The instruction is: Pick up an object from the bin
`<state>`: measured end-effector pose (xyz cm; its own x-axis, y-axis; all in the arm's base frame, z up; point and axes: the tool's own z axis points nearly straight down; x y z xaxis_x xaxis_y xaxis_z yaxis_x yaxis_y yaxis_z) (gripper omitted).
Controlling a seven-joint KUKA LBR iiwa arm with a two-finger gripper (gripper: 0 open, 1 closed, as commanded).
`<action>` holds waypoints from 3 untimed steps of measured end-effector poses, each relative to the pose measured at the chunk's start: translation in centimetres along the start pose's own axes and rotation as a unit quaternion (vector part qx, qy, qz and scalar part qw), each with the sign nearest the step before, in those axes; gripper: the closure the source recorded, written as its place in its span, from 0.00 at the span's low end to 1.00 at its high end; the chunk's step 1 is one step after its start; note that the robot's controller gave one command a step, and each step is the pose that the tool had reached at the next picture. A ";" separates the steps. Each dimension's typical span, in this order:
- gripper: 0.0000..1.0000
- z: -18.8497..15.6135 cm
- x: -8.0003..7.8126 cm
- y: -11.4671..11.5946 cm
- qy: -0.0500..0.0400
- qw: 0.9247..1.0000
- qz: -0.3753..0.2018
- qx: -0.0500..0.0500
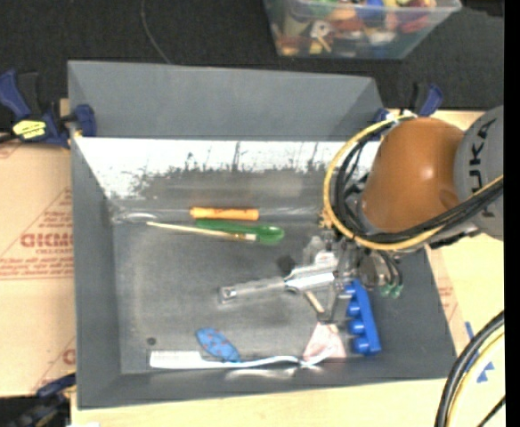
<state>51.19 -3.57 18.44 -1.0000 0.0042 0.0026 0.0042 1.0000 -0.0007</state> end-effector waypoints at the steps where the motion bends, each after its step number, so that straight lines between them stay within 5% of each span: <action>1: 0.00 -0.2 -0.1 0.0 -0.003 1.000 -0.001 0.000; 2: 0.00 11.7 -6.8 -3.3 -0.004 1.000 -0.025 0.001; 3: 0.00 11.3 -6.3 -4.6 -0.009 0.999 -0.051 0.001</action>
Offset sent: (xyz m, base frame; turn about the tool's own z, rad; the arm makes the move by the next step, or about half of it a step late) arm 0.0660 -0.0307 -0.1144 -0.0538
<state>57.49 -8.20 7.11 -0.9950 -0.0984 -0.0147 -0.0983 0.9951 -0.0038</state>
